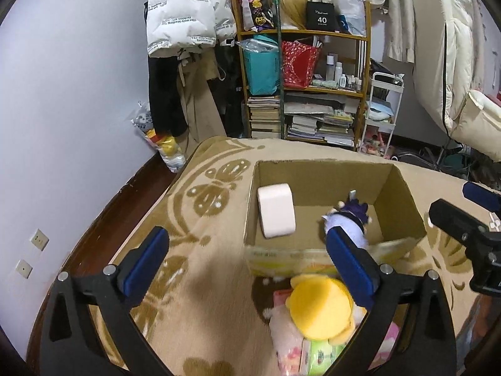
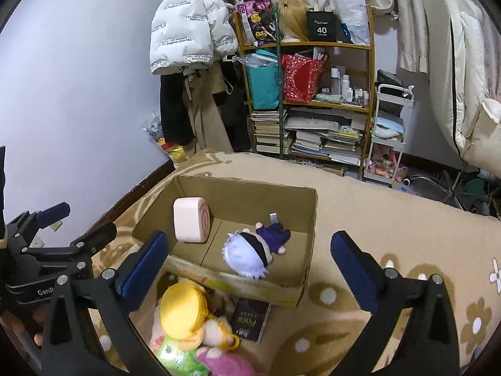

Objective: Organize soft objects
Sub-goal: 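Open both grippers to drop the pink plush and doll into the box, then grasp the yellow round plush with the left gripper while the right grasps the pink bunny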

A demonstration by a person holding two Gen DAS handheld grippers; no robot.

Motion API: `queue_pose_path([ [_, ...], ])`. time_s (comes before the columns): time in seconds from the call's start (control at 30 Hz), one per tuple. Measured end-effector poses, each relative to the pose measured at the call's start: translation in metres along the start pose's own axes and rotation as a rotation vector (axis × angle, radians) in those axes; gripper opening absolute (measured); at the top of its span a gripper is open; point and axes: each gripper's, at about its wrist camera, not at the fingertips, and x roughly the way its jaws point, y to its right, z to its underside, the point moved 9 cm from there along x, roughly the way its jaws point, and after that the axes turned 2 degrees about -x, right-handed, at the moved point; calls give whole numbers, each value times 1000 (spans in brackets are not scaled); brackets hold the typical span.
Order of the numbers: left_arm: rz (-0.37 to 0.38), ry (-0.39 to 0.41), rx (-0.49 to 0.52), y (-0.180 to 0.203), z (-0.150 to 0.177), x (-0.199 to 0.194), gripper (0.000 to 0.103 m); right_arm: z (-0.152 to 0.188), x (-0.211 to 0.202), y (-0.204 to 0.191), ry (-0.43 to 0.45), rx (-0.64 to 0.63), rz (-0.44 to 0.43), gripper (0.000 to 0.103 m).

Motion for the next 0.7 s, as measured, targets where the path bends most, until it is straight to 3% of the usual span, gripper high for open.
queue_pose_path([
  [0.47, 28, -63, -19, 4, 40, -17, 100, 38, -23, 7, -109, 136, -26, 103],
  [0.7, 0, -92, -18, 4, 56, -10, 100, 57, -19, 5, -171, 139, -22, 103],
])
